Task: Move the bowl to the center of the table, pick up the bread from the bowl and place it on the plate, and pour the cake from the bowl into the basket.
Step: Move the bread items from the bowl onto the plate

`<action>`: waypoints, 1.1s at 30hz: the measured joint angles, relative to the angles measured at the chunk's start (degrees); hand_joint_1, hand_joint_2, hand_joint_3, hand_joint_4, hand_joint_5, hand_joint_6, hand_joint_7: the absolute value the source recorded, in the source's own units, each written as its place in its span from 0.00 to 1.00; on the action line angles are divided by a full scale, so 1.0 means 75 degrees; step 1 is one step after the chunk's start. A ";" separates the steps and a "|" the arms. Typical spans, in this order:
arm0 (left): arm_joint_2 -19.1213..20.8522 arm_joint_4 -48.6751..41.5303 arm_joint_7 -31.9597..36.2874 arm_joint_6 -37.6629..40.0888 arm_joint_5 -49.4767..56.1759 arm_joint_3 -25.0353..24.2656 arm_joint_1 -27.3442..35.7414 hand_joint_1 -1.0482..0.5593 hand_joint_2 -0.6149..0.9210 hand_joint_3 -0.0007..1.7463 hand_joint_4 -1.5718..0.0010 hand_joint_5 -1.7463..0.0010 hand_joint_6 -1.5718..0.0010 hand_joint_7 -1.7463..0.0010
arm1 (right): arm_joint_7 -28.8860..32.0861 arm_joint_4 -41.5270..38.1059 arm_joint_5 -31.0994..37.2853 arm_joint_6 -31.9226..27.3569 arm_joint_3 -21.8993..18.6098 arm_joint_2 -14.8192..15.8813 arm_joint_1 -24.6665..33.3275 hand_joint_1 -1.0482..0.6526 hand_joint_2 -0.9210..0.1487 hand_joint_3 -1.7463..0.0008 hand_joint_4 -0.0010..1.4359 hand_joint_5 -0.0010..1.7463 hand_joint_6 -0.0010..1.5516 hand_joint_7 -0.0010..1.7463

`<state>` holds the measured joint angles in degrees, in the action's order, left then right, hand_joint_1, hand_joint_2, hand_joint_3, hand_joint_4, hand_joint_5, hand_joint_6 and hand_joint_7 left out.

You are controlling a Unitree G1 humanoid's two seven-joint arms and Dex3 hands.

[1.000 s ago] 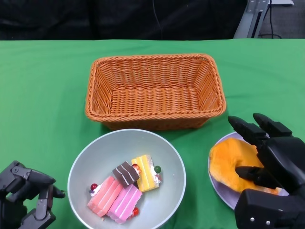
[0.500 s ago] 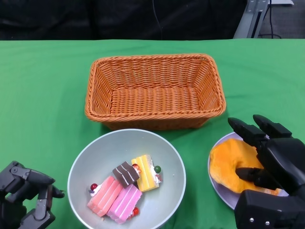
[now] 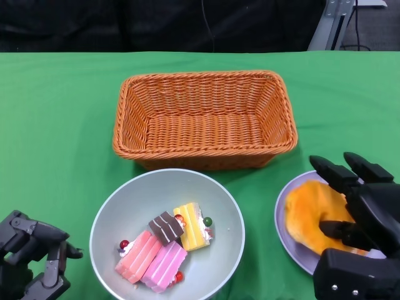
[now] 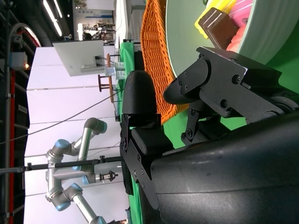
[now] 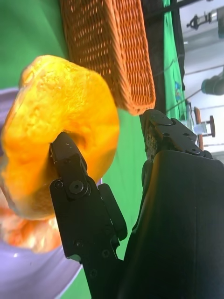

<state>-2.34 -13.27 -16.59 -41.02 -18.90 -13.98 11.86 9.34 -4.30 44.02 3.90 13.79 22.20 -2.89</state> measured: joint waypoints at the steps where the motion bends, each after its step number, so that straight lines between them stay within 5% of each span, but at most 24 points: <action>1: 0.0008 0.0005 -0.0001 0.0013 -0.0033 -0.0001 0.0000 0.67 0.82 0.55 0.51 0.16 0.52 0.27 | 0.0031 0.0000 -0.0005 0.0003 -0.0042 0.0006 0.0039 0.34 0.03 1.00 0.14 0.01 0.18 0.00; 6: 0.0022 0.0017 0.0004 0.0028 -0.0027 -0.0011 0.0000 0.68 0.79 0.61 0.51 0.15 0.52 0.25 | 0.0147 -0.0037 -0.0039 0.0114 -0.0202 0.0140 0.0096 0.34 0.03 1.00 0.15 0.01 0.19 0.01; 25: 0.0024 0.0093 0.0003 0.0146 -0.0060 -0.0017 0.0012 0.67 0.81 0.56 0.51 0.15 0.51 0.26 | 0.0682 -0.0799 -0.0063 0.0327 -0.0487 0.0283 0.0096 0.34 0.04 1.00 0.20 0.02 0.22 0.01; 33: 0.0024 0.0092 0.0005 0.0145 -0.0026 -0.0025 0.0012 0.68 0.80 0.59 0.50 0.15 0.52 0.26 | 0.1006 -0.1022 -0.0264 0.0870 -0.0485 0.0279 0.0086 0.41 0.07 1.00 0.42 0.05 0.34 0.02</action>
<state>-2.16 -12.58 -16.55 -39.93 -19.10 -14.16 11.95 16.89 -11.96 42.04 10.42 10.15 24.29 -2.24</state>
